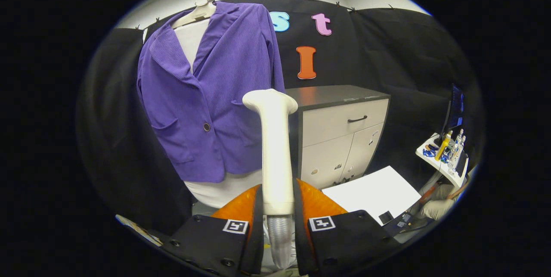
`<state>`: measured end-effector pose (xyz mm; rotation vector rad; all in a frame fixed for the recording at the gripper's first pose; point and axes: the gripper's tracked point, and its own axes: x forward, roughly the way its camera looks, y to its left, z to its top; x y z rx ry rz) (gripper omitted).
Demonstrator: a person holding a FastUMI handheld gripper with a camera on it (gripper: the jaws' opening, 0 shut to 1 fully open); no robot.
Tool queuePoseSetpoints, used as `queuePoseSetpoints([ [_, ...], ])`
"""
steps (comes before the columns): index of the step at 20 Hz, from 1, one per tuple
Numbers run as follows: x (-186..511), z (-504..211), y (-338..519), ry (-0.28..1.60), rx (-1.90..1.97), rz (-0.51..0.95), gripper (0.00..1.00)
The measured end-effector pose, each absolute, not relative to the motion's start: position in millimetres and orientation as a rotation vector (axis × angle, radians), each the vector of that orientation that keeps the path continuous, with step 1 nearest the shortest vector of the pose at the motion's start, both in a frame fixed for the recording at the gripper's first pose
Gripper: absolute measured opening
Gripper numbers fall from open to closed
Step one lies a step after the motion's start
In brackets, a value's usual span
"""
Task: Iron the clothes twice with a garment steamer, once on the left side and once on the right side.
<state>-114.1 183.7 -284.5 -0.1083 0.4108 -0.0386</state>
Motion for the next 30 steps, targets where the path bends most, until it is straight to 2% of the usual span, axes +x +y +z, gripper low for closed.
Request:
queuePoseSetpoints([
  [15,-110,-158,300,0.171,-0.187,0.128,0.38],
  [23,-103,-149,371,0.124,-0.217,0.248,0.38],
  [30,-90,-180,399,0.168,-0.254,0.285,0.38],
])
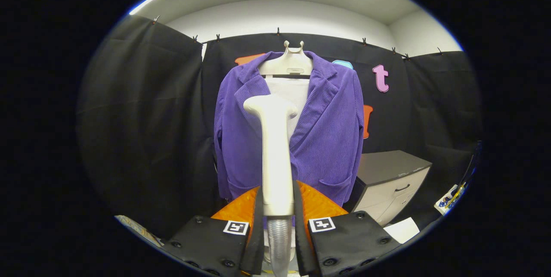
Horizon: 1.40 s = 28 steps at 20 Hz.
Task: Iron the clothes twice with a garment steamer, once on the left side and once on the right side.
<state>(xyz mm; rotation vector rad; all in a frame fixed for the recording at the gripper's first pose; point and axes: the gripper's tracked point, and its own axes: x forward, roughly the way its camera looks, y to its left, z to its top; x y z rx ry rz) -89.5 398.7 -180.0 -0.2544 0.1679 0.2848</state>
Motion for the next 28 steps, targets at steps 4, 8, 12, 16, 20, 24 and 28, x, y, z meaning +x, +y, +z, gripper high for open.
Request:
queuePoseSetpoints([
  [4,-88,-204,403,0.207,-0.268,0.291,0.38],
  [8,-89,-227,401,0.243,-0.280,0.291,0.38],
  [12,-91,-245,397,0.275,-0.289,0.287,0.38],
  [16,-97,-263,389,0.303,-0.309,0.280,0.38],
  [20,-107,-284,380,0.337,-0.329,0.270,0.38],
  [24,-117,-319,372,0.413,-0.324,0.277,0.38],
  [28,-124,-349,359,0.469,-0.344,0.269,0.38],
])
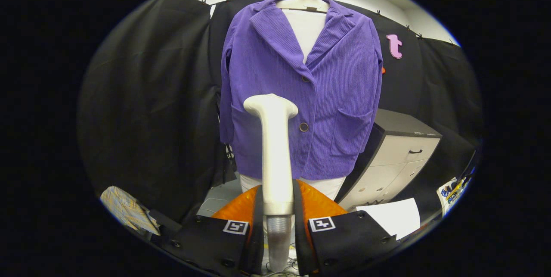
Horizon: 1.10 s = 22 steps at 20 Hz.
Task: Iron the clothes twice with a garment steamer, once on the left side and once on the right side.
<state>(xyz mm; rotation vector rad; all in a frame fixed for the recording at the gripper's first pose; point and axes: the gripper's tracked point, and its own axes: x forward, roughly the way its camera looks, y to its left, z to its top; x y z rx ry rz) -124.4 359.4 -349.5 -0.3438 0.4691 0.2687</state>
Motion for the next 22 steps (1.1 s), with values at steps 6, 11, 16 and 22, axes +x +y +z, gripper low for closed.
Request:
queuePoseSetpoints([
  [6,-128,-378,345,0.513,-0.351,0.251,0.38],
  [11,-133,-395,336,0.541,-0.368,0.244,0.38],
  [16,-141,-412,331,0.567,-0.378,0.243,0.38],
  [22,-148,-433,324,0.606,-0.397,0.242,0.38],
])
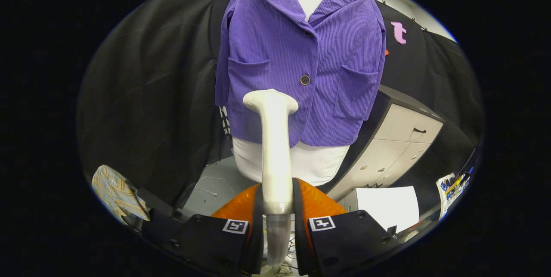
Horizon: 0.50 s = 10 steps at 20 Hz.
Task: Iron the clothes twice with a garment steamer, once on the left side and once on the right side.
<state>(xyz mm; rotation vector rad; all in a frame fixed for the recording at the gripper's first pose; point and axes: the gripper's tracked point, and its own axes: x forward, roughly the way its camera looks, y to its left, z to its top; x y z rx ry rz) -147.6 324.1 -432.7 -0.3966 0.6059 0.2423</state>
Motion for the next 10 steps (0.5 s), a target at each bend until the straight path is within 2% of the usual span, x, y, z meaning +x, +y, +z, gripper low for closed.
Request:
queuePoseSetpoints([
  [10,-157,-470,311,0.678,-0.419,0.243,0.38],
])
